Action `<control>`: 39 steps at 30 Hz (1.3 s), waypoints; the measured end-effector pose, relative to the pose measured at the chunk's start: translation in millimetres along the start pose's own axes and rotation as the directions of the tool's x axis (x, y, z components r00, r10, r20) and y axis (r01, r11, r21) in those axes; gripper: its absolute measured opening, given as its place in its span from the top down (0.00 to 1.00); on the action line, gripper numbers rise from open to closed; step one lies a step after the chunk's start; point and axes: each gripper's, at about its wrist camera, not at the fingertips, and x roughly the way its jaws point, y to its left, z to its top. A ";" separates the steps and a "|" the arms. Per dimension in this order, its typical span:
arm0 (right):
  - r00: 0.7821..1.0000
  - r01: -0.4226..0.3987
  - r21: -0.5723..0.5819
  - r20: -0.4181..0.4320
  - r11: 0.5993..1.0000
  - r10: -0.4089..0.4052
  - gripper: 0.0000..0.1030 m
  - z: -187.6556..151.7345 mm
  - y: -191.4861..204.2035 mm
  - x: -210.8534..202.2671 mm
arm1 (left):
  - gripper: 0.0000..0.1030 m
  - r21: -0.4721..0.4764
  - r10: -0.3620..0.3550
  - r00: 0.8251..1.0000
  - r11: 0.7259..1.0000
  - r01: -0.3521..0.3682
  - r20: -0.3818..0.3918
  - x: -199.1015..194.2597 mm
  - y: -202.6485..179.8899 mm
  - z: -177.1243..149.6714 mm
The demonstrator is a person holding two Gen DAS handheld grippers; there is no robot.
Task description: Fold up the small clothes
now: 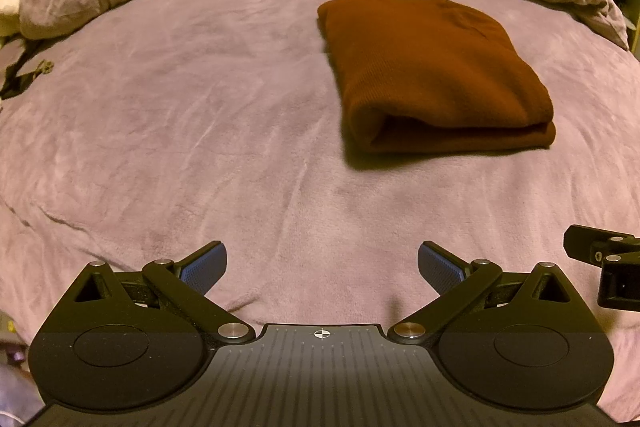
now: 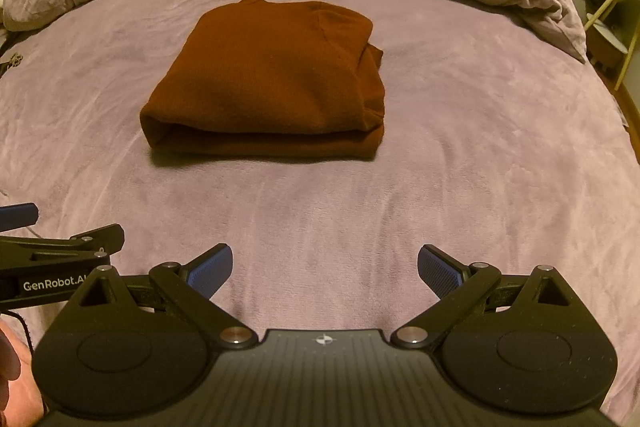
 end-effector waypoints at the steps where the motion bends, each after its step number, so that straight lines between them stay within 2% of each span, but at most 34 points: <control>1: 1.000 0.001 -0.001 0.000 1.000 -0.001 0.04 0.2 0.3 -0.1 | 0.00 -0.002 -0.001 1.000 1.000 0.001 0.000 -0.2 0.1 -0.2; 39: 1.000 0.003 -0.008 -0.001 1.000 -0.003 0.04 1.7 0.6 -1.9 | 0.00 -0.005 -0.008 1.000 1.000 0.008 -0.015 2.8 0.5 3.0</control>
